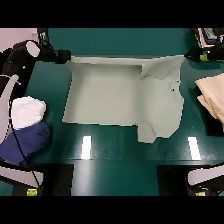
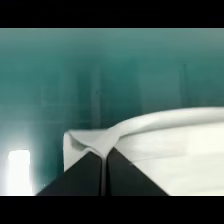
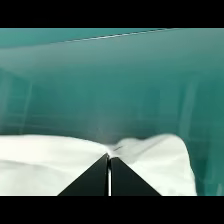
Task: Fold the shirts.
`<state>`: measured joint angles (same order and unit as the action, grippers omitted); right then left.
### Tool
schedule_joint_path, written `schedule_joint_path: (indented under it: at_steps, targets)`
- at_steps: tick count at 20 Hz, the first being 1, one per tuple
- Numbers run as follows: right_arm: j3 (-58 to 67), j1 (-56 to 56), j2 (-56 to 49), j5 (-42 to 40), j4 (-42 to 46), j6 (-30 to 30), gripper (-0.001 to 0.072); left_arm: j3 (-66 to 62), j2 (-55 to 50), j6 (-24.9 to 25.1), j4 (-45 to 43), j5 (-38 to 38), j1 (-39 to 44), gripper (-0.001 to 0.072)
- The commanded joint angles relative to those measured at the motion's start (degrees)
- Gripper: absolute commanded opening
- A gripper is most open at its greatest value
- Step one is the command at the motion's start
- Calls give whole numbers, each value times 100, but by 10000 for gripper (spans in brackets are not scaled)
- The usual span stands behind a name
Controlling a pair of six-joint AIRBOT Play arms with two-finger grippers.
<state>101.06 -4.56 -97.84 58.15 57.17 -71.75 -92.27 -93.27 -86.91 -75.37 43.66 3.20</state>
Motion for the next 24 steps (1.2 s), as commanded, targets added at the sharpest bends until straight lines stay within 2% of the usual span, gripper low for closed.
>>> schedule_joint_path:
  at_steps: [1,3,8,10,11,12,13,14,15,20,24]
  targets:
    - [-199,57,-35,560,619,210,15,227,-83,549,136,645,-39,24]
    - [-800,151,92,636,798,199,15,691,-83,592,175,678,-37,24]
    - [-2269,345,560,-44,695,149,15,1537,-83,577,210,468,-39,26]
    - [-2570,404,693,-114,684,107,16,1537,-81,382,205,498,-39,27]
    - [-2625,409,737,-92,684,107,17,1523,-81,256,208,525,-39,76]
    - [-2653,411,796,-61,671,101,24,1499,-81,118,208,566,-39,296]
    - [-2651,409,863,-11,621,81,133,1464,-81,-4,199,678,-39,405]
    - [-2651,391,970,-4,525,26,348,1386,-74,-20,168,944,-39,408]
    - [-2651,339,1104,28,531,-127,413,1303,-55,-17,133,1233,-39,408]
    - [-2983,-155,2168,966,535,-138,411,1185,494,-11,-909,2898,-83,409]
    - [-3880,-557,3132,1449,496,-57,411,1399,739,28,-671,3801,-638,409]
